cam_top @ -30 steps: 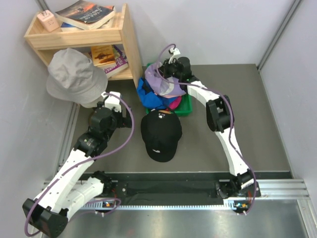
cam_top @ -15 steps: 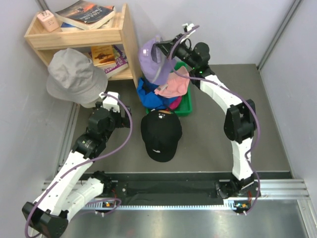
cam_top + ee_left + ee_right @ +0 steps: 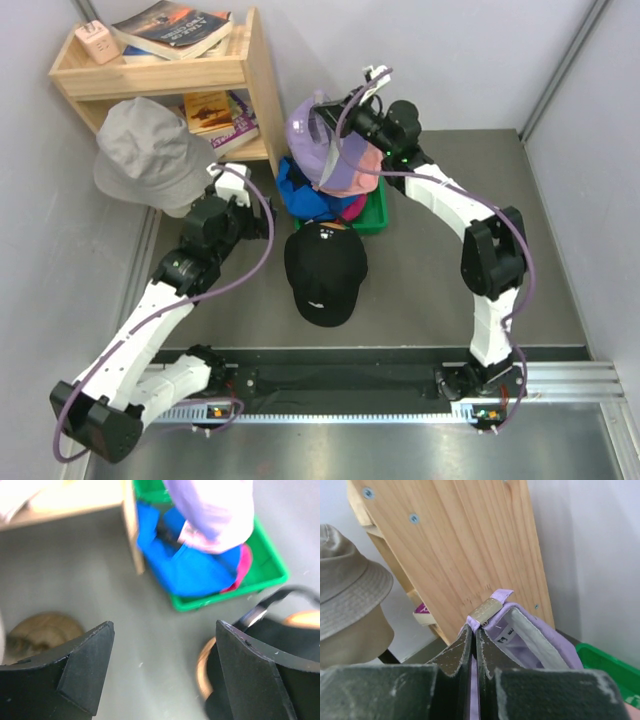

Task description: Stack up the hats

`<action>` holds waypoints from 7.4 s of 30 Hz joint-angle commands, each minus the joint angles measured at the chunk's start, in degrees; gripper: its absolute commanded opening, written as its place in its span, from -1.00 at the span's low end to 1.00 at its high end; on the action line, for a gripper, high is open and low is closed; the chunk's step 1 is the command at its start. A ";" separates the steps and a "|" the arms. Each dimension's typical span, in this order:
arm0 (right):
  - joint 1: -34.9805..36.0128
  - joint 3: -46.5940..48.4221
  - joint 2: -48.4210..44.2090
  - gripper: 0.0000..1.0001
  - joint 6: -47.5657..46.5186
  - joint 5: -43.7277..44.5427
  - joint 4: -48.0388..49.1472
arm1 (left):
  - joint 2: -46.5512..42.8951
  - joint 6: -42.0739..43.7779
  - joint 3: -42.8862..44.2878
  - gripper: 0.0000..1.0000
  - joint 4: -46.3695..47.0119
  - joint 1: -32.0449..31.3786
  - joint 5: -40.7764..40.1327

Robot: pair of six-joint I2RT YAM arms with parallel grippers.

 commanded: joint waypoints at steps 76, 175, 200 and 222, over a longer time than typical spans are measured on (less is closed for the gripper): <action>3.72 -72.09 -54.67 0.57 -20.67 22.06 35.83 | 31.25 -18.72 44.84 -1.00 29.08 -19.26 3.46; 61.11 -60.49 -37.18 -1.00 -118.14 91.13 66.60 | -15.95 -14.86 -0.60 0.82 -2.38 -16.88 -15.87; 63.65 -56.79 -37.18 -1.00 -122.80 89.64 67.13 | -14.81 -15.12 -1.48 0.83 -1.32 -16.97 -14.38; 70.25 -73.84 -40.26 -1.00 -117.88 98.86 67.04 | -12.36 -16.17 -3.23 0.84 2.36 -16.88 -8.77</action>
